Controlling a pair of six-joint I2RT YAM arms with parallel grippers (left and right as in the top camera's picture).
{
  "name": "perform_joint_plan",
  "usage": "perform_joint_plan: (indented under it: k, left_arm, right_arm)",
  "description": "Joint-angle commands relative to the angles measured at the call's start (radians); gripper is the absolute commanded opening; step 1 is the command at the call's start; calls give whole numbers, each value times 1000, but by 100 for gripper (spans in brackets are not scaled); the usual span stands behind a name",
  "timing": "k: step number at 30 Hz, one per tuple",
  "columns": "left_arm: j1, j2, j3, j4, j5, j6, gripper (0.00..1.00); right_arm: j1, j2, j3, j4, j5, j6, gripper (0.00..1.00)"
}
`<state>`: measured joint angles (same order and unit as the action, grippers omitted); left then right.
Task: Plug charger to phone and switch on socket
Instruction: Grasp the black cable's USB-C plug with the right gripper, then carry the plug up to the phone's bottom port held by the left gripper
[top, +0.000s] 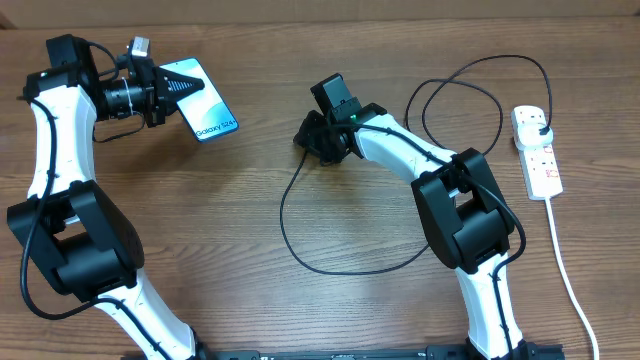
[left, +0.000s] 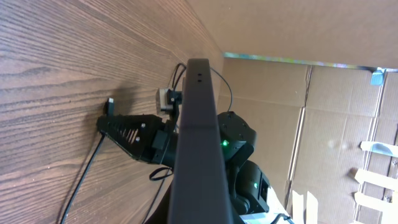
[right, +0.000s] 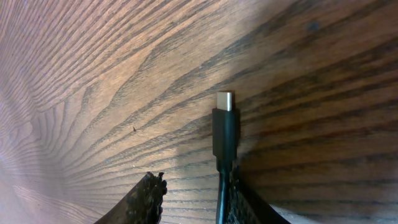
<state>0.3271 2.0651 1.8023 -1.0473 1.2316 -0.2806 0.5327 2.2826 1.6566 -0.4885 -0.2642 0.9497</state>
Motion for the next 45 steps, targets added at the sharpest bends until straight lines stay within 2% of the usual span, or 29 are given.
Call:
perform_joint_plan:
  k: [1, 16, 18, 19, 20, 26, 29, 32, 35, 38, 45]
  left_arm:
    - [-8, -8, 13, 0, 51, 18, 4]
    - [-8, -8, 13, -2, 51, 19, 4]
    - [-8, -8, 13, -3, 51, 19, 4]
    - [-8, -8, 13, -3, 51, 19, 4]
    - [-8, -8, 13, -3, 51, 19, 4]
    - [-8, -8, 13, -3, 51, 19, 4]
    - [-8, -8, 13, -4, 44, 19, 4]
    - [-9, -8, 13, -7, 44, 19, 4]
    - [-16, -8, 13, -15, 43, 19, 4]
    - [-29, -8, 13, -15, 44, 20, 4]
    - [-64, -8, 13, -28, 50, 25, 4]
  right_arm:
    - [5, 42, -35, -7, 55, -4, 35]
    - [5, 106, -35, -18, -37, -4, 34]
    - [5, 107, -35, -18, -37, -5, 29]
    - [5, 108, -35, -18, -37, -8, 23]
    - [5, 108, -35, -17, -37, -16, 4]
    - [-20, 107, -31, -2, -97, -196, 4]
    - [-85, 101, -16, -13, -298, -305, 4]
    - [-146, 76, -15, -10, -436, -348, 4]
    - [-209, 2, -15, -23, -541, -481, 4]
    - [-240, -108, -15, -99, -546, -602, 4]
    - [-248, -330, -15, -275, -541, -729, 4]
